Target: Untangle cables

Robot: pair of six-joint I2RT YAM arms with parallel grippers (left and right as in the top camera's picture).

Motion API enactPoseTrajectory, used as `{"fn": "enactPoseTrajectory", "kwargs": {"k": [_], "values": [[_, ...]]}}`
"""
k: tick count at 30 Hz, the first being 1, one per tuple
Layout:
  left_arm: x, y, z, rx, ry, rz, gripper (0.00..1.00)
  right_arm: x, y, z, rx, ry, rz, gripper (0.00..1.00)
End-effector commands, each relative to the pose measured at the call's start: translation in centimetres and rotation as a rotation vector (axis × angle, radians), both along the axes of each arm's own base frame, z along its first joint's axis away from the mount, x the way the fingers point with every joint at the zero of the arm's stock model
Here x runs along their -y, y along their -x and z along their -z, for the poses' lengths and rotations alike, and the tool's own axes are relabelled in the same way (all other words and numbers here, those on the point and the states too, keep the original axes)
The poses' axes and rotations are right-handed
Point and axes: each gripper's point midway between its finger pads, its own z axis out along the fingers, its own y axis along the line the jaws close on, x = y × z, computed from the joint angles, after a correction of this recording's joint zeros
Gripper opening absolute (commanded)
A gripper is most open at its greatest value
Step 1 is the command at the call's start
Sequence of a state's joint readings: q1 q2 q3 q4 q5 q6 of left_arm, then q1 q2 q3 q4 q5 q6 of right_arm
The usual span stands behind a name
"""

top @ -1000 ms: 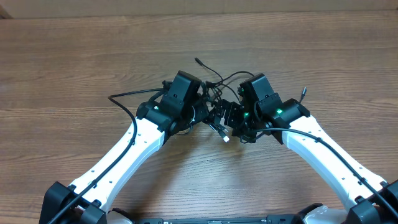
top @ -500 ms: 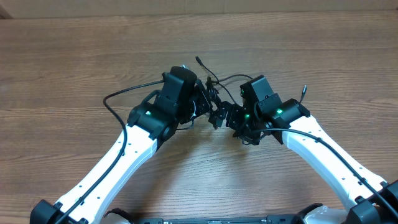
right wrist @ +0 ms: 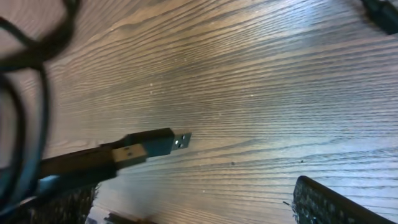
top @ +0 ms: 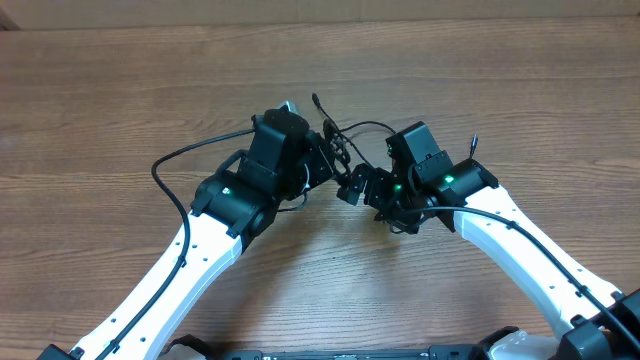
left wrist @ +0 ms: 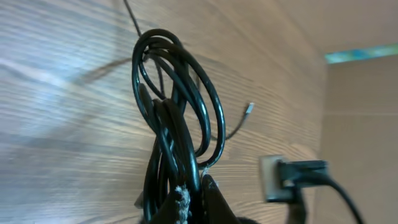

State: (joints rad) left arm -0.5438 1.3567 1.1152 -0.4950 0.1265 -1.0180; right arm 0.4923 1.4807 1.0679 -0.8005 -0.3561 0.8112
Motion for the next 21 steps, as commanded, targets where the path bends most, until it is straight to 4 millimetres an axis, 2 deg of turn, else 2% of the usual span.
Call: {"fn": "enactPoseTrajectory", "kwargs": {"k": [1, 4, 9, 21], "values": [[-1.3, -0.2, -1.1, 0.038, -0.048, -0.048, 0.04, -1.7, -0.4, -1.4, 0.01, -0.105, -0.03, 1.0], [-2.0, 0.0, -0.5, 0.024, -0.084, -0.072, 0.04, -2.6, -0.9, -2.3, 0.009, -0.168, -0.007, 1.0], [-2.0, 0.1, -0.4, 0.016, -0.084, -0.067, 0.04, -4.2, -2.2, -4.1, 0.05, -0.274, 0.005, 1.0], [-2.6, -0.1, -0.3, 0.033, -0.122, -0.08, 0.04, -4.4, -2.8, -4.5, 0.061, -0.293, 0.036, 1.0]]}}
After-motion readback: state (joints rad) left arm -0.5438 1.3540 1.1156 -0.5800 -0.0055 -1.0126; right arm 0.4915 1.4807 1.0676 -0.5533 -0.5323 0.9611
